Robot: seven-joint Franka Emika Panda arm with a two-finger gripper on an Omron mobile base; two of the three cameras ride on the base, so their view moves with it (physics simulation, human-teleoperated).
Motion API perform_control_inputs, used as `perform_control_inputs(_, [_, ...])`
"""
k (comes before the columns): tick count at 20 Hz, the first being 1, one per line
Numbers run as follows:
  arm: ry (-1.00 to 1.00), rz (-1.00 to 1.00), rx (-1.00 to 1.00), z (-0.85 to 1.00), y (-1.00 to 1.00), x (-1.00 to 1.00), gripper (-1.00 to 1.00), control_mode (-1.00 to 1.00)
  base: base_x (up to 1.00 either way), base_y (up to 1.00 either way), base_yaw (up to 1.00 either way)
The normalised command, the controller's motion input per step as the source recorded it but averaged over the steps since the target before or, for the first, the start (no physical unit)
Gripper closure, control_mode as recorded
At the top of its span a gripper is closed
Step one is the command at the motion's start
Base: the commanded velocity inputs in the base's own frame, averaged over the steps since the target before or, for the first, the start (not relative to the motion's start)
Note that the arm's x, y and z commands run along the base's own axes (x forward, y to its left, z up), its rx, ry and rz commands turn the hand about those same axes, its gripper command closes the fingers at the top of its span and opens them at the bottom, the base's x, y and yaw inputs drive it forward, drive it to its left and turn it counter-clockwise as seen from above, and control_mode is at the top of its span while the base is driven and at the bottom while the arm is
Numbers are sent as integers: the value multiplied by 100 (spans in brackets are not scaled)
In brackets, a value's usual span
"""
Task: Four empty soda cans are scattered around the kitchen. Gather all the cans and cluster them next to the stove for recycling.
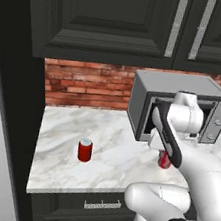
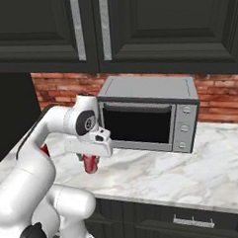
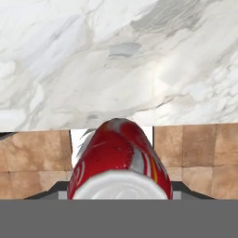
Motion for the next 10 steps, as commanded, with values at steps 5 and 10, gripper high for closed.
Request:
perform_control_inputs(5, [0, 0, 0, 45, 6, -9, 100, -100, 0, 0, 0])
perform_control_inputs(10, [0, 0, 0, 32, 0, -9, 100, -100, 0, 0, 0])
